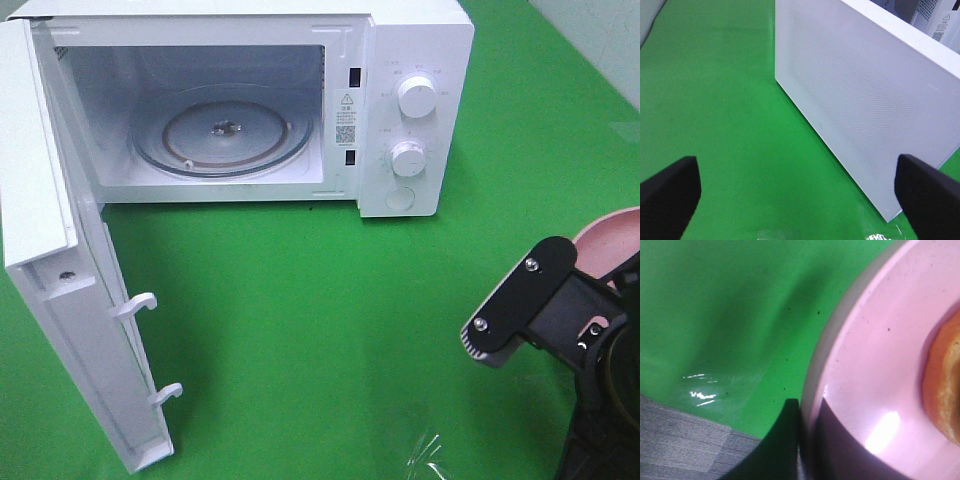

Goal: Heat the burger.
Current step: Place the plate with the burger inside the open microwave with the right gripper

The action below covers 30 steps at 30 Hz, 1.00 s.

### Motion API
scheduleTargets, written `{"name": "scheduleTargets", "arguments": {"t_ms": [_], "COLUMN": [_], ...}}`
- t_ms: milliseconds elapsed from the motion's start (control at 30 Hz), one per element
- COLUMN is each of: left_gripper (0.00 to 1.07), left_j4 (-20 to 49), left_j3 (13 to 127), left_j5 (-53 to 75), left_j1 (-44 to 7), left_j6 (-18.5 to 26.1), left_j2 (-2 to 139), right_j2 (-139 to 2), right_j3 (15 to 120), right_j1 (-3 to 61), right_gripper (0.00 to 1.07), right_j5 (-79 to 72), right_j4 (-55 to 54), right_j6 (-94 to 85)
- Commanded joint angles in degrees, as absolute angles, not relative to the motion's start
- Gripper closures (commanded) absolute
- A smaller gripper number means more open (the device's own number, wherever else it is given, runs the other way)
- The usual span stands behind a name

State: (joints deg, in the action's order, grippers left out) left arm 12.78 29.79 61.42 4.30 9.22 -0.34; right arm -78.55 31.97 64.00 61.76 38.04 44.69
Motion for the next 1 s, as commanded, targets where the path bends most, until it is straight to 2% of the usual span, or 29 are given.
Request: {"name": "scheduleTargets", "arguments": {"t_ms": [33, 400, 1000], "left_gripper": [0.09, 0.09, 0.09], "left_j4": [12.9, 12.9, 12.9], "left_j3": [29.7, 29.7, 29.7], "left_j5": [61.5, 61.5, 61.5], "left_j1": [4.1, 4.1, 4.1], "left_j6": [9.1, 9.1, 9.1], "left_j2": [-1.2, -1.2, -1.2], "right_j2": [-78.0, -78.0, -78.0], "right_j3": [31.7, 31.7, 31.8], "right_j1": [68.6, 74.7, 74.7], "right_gripper": [1.06, 1.05, 1.07], "right_j5": [67.3, 68.1, 64.1], "right_j4": [41.0, 42.2, 50.3], "right_j6": [44.7, 44.7, 37.1]}}
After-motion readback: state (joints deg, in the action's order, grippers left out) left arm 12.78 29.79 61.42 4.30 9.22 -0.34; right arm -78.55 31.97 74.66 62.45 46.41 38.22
